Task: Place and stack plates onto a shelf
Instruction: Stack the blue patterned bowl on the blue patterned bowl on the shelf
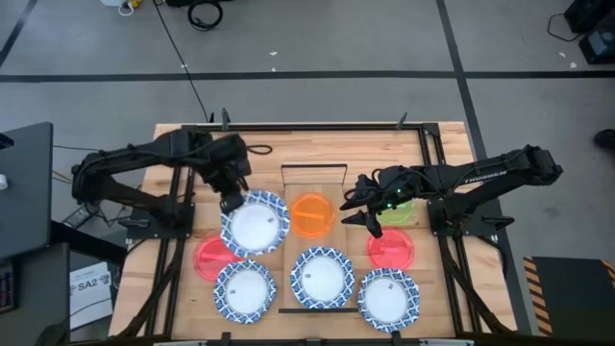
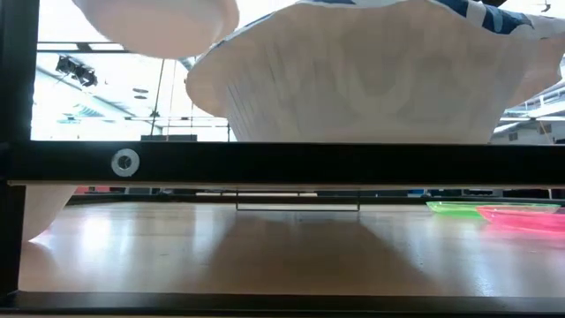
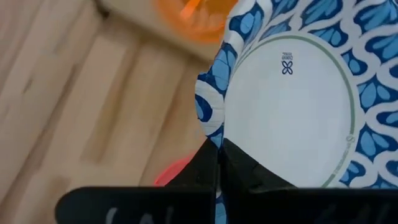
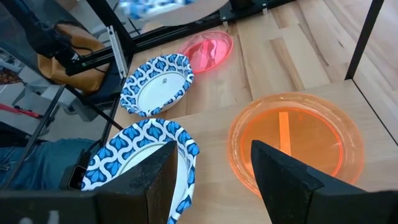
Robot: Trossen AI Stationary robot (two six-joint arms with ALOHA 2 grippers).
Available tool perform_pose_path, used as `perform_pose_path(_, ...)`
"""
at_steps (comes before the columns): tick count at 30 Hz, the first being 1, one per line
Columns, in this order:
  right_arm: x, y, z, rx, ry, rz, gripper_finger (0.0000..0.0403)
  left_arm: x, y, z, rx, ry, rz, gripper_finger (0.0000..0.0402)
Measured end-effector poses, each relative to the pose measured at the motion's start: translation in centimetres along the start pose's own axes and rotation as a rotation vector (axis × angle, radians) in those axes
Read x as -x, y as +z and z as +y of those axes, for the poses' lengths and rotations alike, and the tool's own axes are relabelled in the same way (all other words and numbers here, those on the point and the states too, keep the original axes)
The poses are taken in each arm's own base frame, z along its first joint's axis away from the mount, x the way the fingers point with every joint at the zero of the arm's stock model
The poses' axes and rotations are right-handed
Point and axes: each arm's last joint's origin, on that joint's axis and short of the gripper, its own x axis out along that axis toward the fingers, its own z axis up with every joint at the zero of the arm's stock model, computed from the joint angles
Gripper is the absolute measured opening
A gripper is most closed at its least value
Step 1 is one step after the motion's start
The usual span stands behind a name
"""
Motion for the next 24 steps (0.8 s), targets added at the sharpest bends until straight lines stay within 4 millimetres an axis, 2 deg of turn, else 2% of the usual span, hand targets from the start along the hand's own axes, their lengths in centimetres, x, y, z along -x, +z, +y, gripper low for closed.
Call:
perform_pose_path(9,0.0,0.0,0.0,-0.001,-0.001,0.005,0.021,-0.6,0.9,-3.8,0.025,-0.149,-0.149,0.0008)
perform_pose_path(14,0.0,-0.1,0.0,-0.001,0.008,0.011,0.021,-1.7,1.7,-6.3,0.003,-0.244,-0.211,0.0008)
perform_pose_path(20,0.1,-0.2,0.1,-0.003,0.056,0.038,0.021,-5.2,2.6,-9.1,-0.016,-0.299,-0.183,0.0008)
perform_pose_path(24,0.5,-0.1,0.4,0.0,0.099,0.035,0.021,-7.5,3.4,-10.3,-0.022,-0.316,-0.184,0.0008)
